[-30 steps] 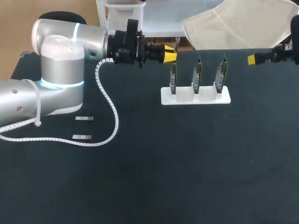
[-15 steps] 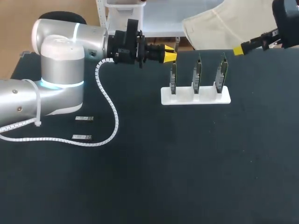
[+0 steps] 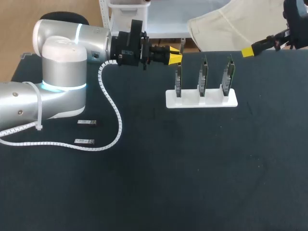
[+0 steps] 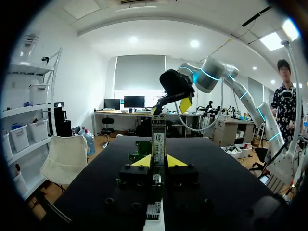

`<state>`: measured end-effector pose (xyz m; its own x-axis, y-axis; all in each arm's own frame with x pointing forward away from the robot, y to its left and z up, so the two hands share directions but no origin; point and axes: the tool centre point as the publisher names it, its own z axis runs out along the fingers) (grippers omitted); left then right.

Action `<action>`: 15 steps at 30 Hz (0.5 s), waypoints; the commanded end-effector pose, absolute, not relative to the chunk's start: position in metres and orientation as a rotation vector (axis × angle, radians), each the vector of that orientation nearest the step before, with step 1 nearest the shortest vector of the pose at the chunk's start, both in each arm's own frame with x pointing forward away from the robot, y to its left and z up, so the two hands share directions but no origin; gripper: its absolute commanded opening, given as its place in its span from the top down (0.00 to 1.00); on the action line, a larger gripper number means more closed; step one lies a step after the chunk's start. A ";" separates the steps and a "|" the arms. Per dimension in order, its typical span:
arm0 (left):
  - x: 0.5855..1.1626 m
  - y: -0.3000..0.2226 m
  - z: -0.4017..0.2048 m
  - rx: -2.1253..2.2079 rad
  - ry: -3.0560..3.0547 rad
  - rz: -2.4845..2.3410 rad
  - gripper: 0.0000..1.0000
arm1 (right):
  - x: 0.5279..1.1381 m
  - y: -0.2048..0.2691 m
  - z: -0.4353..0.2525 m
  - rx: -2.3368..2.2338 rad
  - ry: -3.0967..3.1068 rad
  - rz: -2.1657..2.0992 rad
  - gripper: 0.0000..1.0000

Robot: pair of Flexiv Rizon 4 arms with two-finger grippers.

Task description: Pick up the optical module with the left hand, and insert it into the network port with the right hand.

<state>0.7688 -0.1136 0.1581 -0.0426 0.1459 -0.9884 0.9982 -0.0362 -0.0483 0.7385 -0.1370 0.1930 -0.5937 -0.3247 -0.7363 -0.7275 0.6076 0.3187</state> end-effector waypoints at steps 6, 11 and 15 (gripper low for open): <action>0.770 -0.114 0.157 1.326 1.329 -1.202 1.00 | 0.743 -0.094 0.203 -1.075 2.015 0.938 0.00; 0.770 -0.114 0.157 1.326 1.329 -1.202 1.00 | 0.739 -0.079 0.206 -1.177 1.955 0.979 0.00; 0.770 -0.114 0.157 1.326 1.329 -1.202 1.00 | 0.735 -0.067 0.205 -1.293 1.909 1.033 0.00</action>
